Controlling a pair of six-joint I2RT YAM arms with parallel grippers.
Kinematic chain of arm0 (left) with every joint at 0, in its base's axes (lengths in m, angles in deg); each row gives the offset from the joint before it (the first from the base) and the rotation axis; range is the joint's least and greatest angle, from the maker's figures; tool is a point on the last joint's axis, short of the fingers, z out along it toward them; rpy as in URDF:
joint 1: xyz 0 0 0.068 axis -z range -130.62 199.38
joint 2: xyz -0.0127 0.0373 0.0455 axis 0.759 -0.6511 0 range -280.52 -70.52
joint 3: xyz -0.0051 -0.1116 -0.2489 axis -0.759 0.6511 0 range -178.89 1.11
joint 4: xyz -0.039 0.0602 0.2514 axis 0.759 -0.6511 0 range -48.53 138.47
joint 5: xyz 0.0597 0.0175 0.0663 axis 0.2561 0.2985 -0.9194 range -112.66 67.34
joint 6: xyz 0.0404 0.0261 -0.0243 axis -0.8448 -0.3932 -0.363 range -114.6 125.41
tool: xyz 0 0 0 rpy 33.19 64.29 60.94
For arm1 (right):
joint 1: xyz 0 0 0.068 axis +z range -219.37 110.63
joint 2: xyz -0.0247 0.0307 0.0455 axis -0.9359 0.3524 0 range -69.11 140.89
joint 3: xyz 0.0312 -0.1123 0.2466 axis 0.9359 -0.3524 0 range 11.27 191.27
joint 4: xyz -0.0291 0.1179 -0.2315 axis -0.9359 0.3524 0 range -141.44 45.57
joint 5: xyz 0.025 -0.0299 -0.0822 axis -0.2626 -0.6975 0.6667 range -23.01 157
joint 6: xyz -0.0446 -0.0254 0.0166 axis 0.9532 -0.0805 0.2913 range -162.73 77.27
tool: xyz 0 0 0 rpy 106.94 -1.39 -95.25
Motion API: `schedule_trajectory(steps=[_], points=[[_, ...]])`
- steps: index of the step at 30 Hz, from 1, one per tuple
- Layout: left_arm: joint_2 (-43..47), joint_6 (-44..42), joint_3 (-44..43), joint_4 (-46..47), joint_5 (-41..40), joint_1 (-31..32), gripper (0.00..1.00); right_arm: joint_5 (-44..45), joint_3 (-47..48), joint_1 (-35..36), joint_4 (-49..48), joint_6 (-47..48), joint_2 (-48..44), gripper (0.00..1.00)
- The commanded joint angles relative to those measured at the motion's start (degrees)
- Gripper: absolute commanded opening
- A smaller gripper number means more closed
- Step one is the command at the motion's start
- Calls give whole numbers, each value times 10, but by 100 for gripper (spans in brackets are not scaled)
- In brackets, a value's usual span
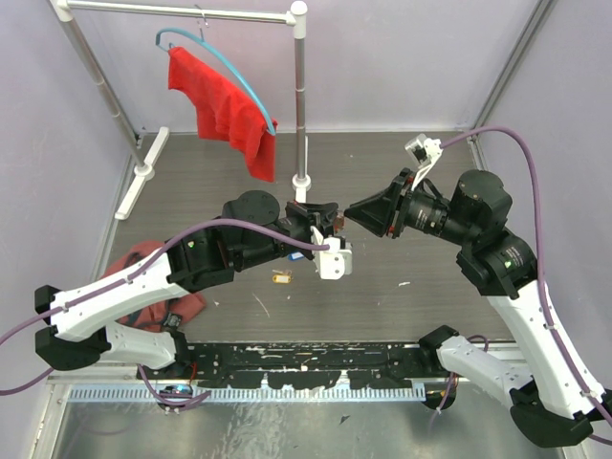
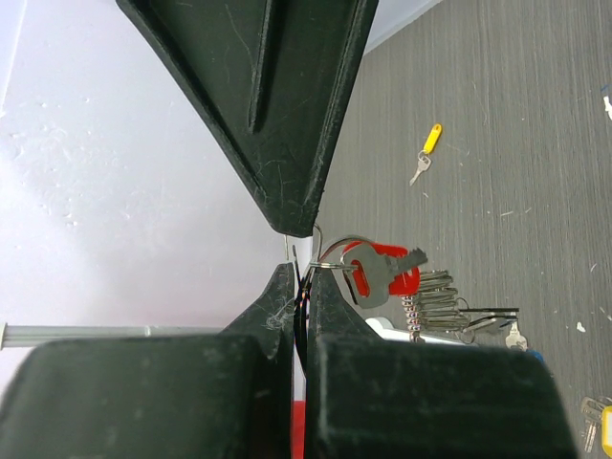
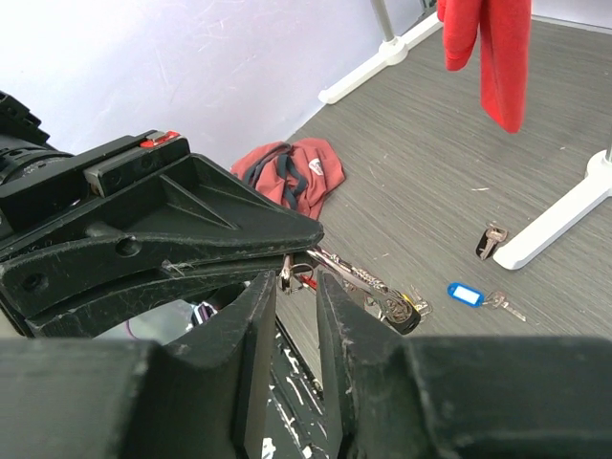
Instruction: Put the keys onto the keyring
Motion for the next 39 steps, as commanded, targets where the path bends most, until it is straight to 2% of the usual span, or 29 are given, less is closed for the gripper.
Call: schedule_trajectory(steps=[1, 13, 27, 31, 33, 38, 39], points=[[12, 3, -5, 29, 10, -1, 0, -21, 9, 2, -25, -5, -2, 28], [4, 2, -10, 28, 12, -1, 0, -43, -2, 2, -40, -14, 0, 20], [2, 4, -13, 26, 15, -1, 0, -48, -16, 2, -60, -23, -3, 22], [3, 5, -13, 26, 16, 0, 0, -51, -18, 1, -67, -24, -5, 14], [2, 6, -12, 27, 16, -1, 0, -57, -19, 1, -70, -23, -5, 3], [2, 8, -9, 30, 18, -1, 1, -67, -15, 1, -78, -15, -12, 1], [2, 10, -9, 32, 18, 0, 5, -64, -13, 2, -76, -13, -14, 1]])
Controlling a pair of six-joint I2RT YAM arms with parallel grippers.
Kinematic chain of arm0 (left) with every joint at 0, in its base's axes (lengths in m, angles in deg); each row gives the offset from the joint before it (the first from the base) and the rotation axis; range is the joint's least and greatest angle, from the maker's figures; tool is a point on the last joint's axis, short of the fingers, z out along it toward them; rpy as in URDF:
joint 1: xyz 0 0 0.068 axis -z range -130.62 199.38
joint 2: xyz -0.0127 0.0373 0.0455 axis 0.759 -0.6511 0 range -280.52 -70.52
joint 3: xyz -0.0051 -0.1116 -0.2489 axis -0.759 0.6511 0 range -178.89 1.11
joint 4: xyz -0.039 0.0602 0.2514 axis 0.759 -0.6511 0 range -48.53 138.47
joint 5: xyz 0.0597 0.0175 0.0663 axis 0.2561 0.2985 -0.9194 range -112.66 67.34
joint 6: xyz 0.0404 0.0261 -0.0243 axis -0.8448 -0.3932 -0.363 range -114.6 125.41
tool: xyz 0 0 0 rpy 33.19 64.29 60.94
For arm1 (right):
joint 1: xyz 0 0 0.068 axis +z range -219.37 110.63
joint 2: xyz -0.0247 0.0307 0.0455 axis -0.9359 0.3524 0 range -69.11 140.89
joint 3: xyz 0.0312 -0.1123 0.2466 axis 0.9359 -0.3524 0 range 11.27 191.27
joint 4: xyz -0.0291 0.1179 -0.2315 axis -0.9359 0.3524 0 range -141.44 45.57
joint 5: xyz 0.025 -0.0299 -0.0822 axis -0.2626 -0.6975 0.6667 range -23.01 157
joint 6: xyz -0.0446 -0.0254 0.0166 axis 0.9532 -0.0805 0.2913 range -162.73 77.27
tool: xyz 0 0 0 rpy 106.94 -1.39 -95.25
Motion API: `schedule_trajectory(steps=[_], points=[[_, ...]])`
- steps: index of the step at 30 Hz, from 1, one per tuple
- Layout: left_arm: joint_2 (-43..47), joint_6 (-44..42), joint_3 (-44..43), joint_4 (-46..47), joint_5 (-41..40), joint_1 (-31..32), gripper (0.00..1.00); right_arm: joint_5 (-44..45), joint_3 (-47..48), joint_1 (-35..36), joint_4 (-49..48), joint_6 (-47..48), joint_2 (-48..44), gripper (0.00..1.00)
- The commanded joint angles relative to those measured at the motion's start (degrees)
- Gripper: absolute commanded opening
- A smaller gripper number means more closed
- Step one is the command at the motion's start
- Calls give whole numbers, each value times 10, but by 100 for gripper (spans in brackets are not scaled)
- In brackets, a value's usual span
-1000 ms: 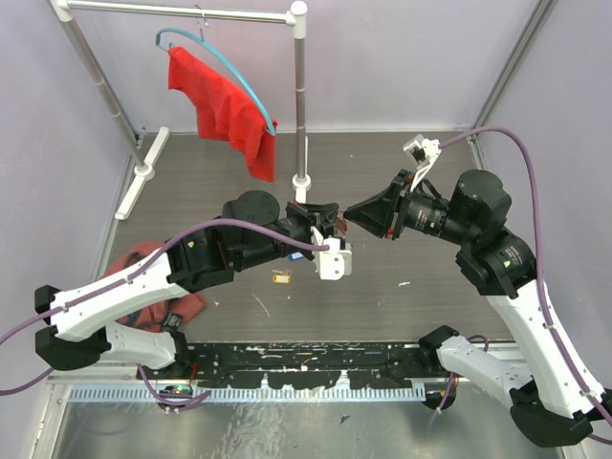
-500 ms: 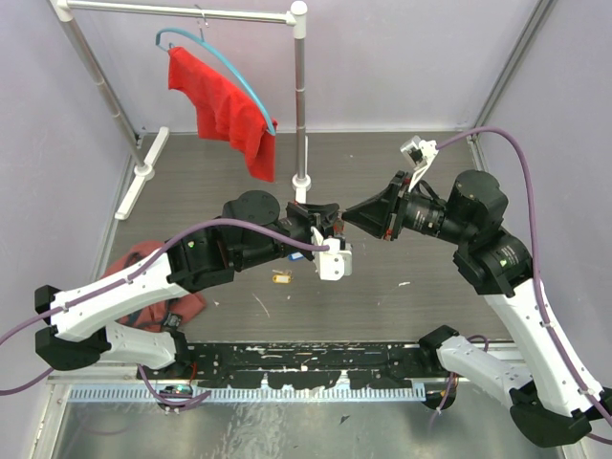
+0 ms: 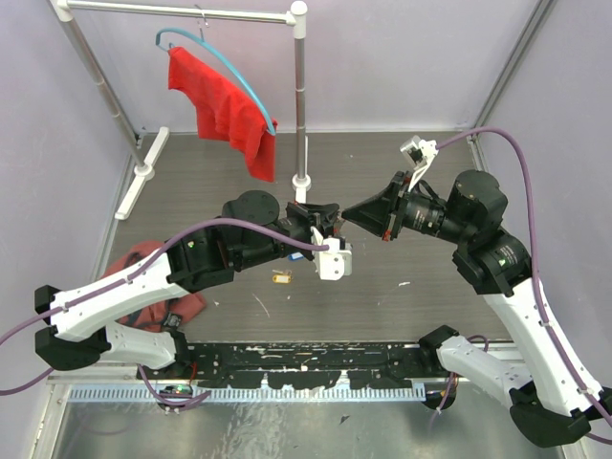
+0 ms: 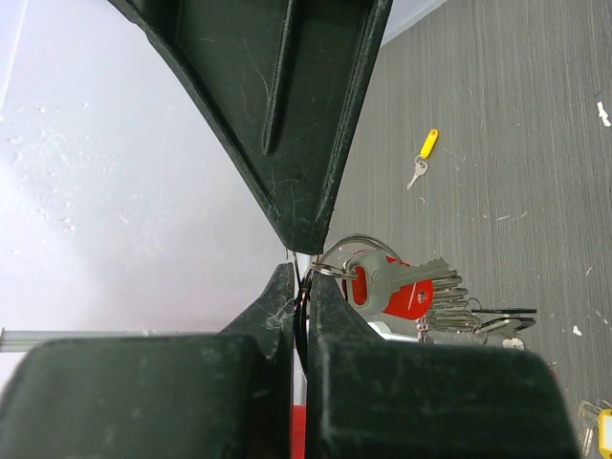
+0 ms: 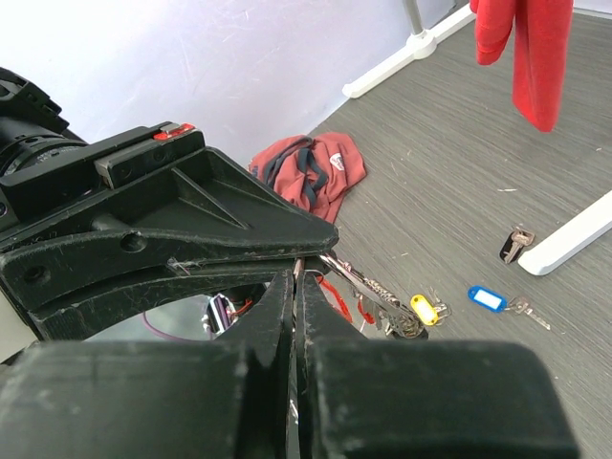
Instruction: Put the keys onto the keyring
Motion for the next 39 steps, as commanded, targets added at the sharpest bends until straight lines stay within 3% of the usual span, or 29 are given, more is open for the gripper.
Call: schedule_trajectory(steps=[1, 6, 12, 25, 29, 32, 39], points=[[2, 11, -7, 34, 7, -1, 11, -19, 9, 2, -44, 4, -16, 1], [2, 22, 1, 43, 12, -1, 33, -11, 17, 2, -35, 12, -17, 1], [13, 32, 15, 44, 17, 0, 46, 18, 32, 2, -15, 27, -18, 1], [64, 67, 70, 46, -24, -1, 71, 219, 72, 2, 122, 127, 20, 1], [66, 126, 79, 69, -52, -16, 76, 273, 52, 2, 153, 144, 34, 1], [64, 192, 79, 69, -13, -62, 77, 298, 39, 2, 169, 141, 45, 1], [68, 299, 112, 120, 20, -137, 96, 358, 40, 3, 228, 154, 93, 1]])
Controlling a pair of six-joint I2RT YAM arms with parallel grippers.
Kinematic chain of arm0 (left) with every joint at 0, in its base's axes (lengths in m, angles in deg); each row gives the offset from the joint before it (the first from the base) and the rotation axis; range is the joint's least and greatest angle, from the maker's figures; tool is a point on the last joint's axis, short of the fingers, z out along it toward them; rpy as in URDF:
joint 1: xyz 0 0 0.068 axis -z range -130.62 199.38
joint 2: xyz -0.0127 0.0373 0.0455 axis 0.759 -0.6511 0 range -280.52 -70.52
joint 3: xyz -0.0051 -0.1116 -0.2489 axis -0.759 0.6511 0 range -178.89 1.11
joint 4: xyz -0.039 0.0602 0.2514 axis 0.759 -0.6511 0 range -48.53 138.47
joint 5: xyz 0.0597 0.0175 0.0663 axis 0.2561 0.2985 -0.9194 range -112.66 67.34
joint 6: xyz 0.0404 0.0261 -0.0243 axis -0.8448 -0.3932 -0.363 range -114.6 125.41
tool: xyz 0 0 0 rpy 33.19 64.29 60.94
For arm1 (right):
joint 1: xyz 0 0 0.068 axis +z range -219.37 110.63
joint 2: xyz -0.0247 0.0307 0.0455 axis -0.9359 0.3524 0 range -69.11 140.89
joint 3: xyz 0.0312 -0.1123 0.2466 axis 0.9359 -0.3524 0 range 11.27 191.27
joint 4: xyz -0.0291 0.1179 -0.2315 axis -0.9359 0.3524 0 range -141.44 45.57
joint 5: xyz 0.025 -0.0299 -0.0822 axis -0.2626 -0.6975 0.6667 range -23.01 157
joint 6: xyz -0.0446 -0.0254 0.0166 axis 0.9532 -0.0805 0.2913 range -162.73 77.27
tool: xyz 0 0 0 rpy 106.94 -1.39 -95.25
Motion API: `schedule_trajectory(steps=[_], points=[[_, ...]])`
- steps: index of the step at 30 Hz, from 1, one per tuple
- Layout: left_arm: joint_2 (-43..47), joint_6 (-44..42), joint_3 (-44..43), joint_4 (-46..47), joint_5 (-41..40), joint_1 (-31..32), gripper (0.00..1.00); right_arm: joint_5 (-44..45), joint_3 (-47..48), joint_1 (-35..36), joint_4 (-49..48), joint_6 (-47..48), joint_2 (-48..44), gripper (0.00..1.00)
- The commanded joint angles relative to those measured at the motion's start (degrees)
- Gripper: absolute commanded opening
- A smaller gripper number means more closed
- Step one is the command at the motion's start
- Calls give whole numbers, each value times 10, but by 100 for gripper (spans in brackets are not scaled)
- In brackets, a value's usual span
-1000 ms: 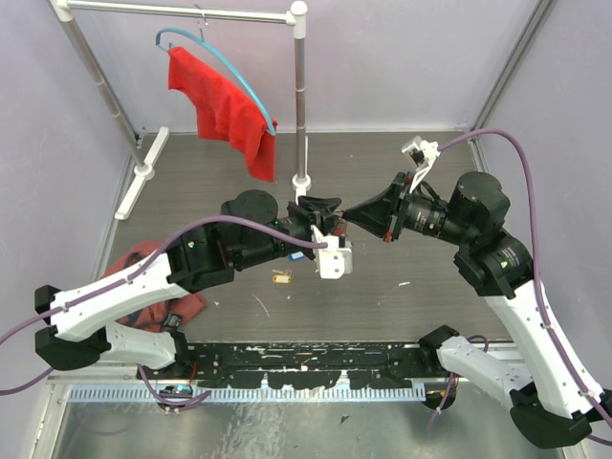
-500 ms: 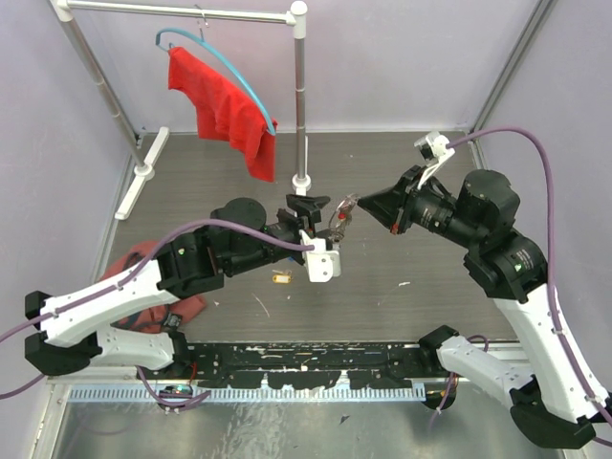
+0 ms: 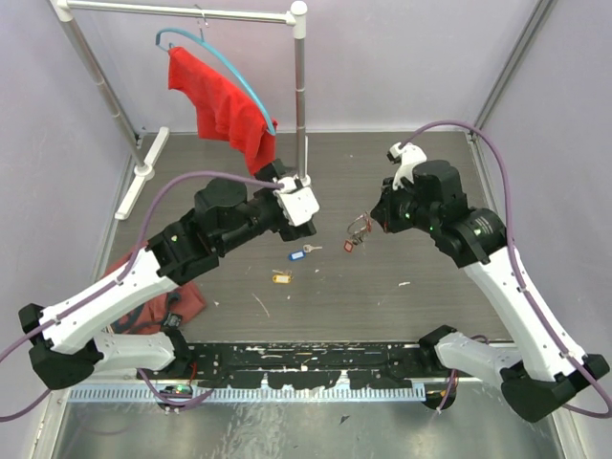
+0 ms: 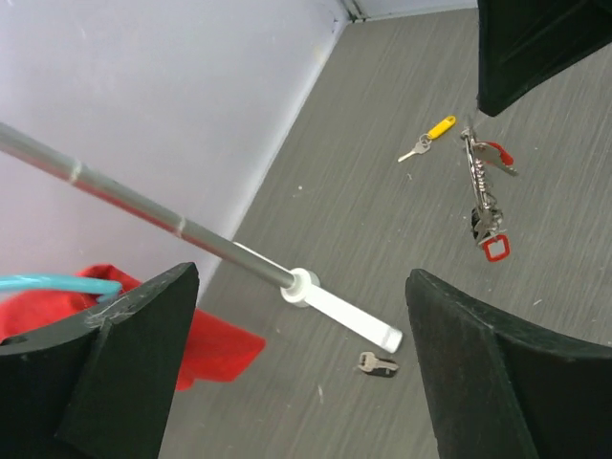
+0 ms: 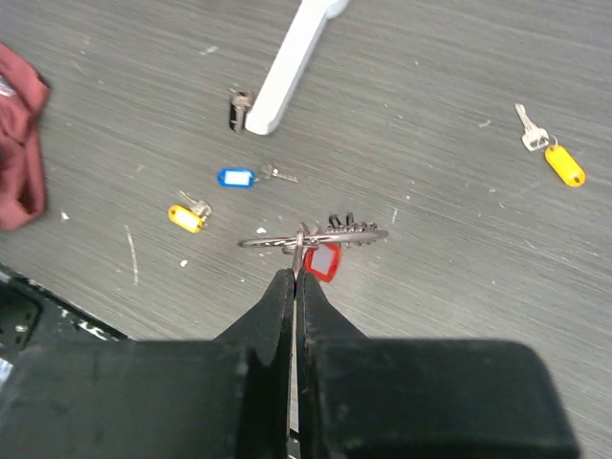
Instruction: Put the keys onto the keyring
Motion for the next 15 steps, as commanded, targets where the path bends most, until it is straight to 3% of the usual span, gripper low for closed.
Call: schedule_trajectory(steps=[1, 6, 15], points=[[9, 110, 31, 68, 19, -33, 99, 44, 0, 2, 8, 17, 14, 1], [-27, 256, 29, 67, 59, -105, 98, 47, -27, 2, 15, 12, 58, 1], [-47, 386, 66, 82, 84, -163, 98, 45, -103, 2, -43, -4, 109, 1]])
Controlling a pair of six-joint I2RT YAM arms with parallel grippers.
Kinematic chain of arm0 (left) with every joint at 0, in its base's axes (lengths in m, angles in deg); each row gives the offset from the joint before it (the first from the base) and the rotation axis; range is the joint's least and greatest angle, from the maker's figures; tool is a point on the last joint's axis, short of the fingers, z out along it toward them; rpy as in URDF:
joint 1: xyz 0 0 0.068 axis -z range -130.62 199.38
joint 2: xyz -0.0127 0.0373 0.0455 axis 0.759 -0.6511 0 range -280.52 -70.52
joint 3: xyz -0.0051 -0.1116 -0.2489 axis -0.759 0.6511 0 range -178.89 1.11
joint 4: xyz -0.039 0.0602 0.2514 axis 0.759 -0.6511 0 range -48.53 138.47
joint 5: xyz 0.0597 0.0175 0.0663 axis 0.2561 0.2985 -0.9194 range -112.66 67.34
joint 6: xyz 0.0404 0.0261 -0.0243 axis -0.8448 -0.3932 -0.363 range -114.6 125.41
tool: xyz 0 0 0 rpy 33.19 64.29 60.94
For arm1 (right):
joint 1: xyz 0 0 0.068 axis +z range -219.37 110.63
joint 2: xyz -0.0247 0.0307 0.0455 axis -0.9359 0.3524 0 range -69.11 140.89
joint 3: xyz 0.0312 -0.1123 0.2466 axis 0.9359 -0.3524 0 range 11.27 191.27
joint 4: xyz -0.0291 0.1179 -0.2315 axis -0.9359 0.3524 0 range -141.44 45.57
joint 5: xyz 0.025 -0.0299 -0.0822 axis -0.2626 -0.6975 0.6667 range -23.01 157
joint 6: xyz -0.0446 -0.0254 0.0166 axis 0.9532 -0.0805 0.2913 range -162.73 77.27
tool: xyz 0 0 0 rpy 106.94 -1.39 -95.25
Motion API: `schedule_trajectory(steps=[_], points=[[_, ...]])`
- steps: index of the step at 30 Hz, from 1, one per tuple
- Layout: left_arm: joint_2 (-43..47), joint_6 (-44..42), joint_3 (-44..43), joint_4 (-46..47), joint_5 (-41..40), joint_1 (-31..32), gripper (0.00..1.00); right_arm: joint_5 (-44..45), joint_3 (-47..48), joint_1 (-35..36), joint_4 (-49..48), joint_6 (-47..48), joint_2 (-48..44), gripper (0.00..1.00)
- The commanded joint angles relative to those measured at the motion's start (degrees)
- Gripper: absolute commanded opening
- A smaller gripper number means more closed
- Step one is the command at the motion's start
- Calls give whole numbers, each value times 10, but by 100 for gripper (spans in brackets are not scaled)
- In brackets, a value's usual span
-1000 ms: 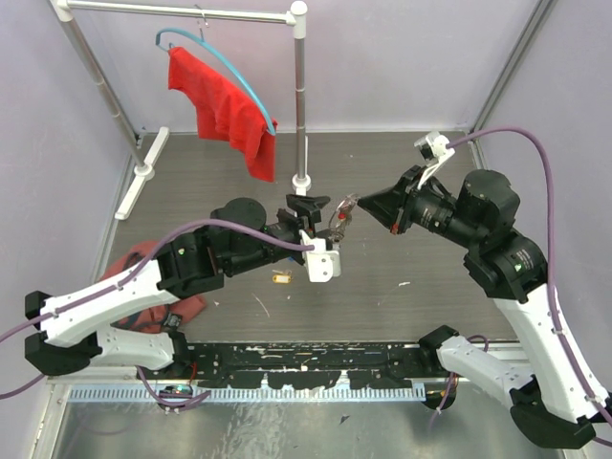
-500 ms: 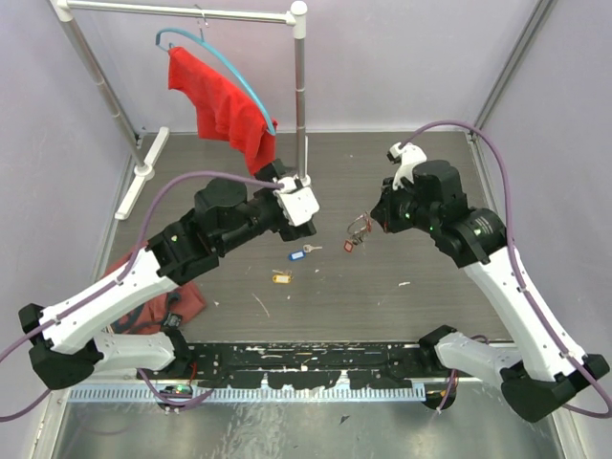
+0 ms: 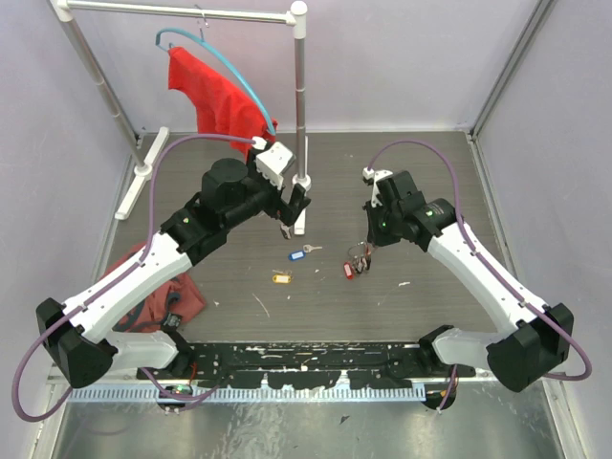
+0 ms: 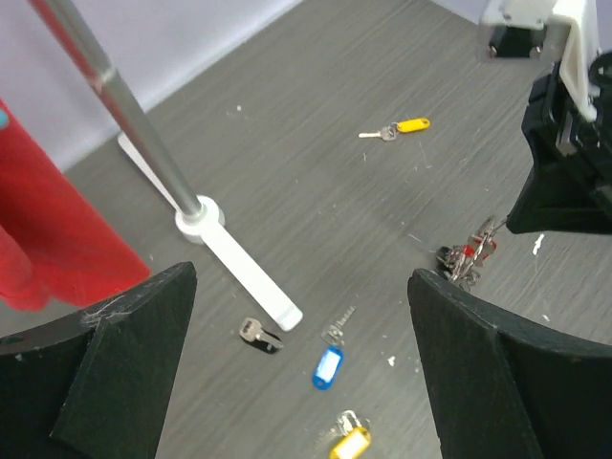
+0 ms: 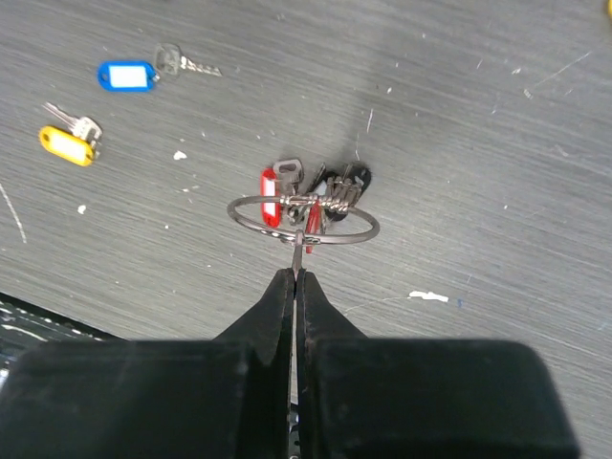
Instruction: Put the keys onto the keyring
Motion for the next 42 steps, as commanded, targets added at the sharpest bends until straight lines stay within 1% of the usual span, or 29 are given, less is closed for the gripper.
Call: schedule_trajectory(steps=[1, 6, 9, 12, 14, 18, 20, 23, 24, 26, 27, 29, 30, 31, 32, 34, 35, 36, 38, 40, 42], points=[[-7, 101, 11, 18, 21, -28, 98, 8, -20, 2, -69, -15, 10, 1], [-40, 141, -15, -52, -5, -47, 98, 43, -53, 2, -133, -27, 30, 4], [-62, 150, -29, -96, -8, -55, 98, 43, -69, 2, -160, -30, 49, 11], [-82, 172, -42, -142, -27, -64, 98, 56, -83, 2, -179, -35, 62, 18], [-90, 191, -44, -156, -27, -73, 98, 69, -90, 2, -189, -39, 61, 26], [-98, 241, -33, -154, -22, -89, 98, 89, -90, 1, -197, -46, 39, 43], [-110, 279, -52, -180, -32, -89, 98, 105, -85, 0, -199, -51, 24, 52], [-121, 293, -83, -236, -63, -90, 98, 124, -80, -2, -216, -58, -11, 71], [-118, 290, -84, -241, -73, -92, 98, 124, -81, -4, -225, -60, -24, 79], [-98, 280, -75, -232, -79, -98, 98, 119, -84, -11, -244, -61, -57, 90], [-85, 272, -65, -219, -74, -102, 98, 116, -88, -16, -255, -65, -76, 94], [-54, 263, -37, -196, -84, -111, 98, 88, -103, -41, -281, -80, -121, 96], [-41, 267, -26, -197, -108, -115, 98, 59, -113, -64, -298, -90, -147, 97], [-32, 272, -22, -208, -133, -121, 98, 15, -125, -97, -317, -104, -172, 99], [-23, 273, -20, -219, -139, -132, 98, -28, -138, -137, -333, -117, -194, 100], [7, 289, -6, -228, -131, -163, 98, -115, -158, -218, -357, -145, -229, 100], [25, 300, 12, -219, -113, -183, 98, -140, -165, -245, -361, -156, -245, 100], [45, 310, 32, -203, -95, -206, 98, -135, -170, -251, -361, -159, -257, 100], [85, 329, 75, -187, -84, -246, 98, -122, -187, -257, -365, -168, -283, 100], [116, 328, 96, -187, -103, -258, 98, -113, -191, -260, -355, -165, -295, 100], [140, 317, 109, -198, -123, -259, 98, -101, -181, -260, -329, -136, -292, 100]])
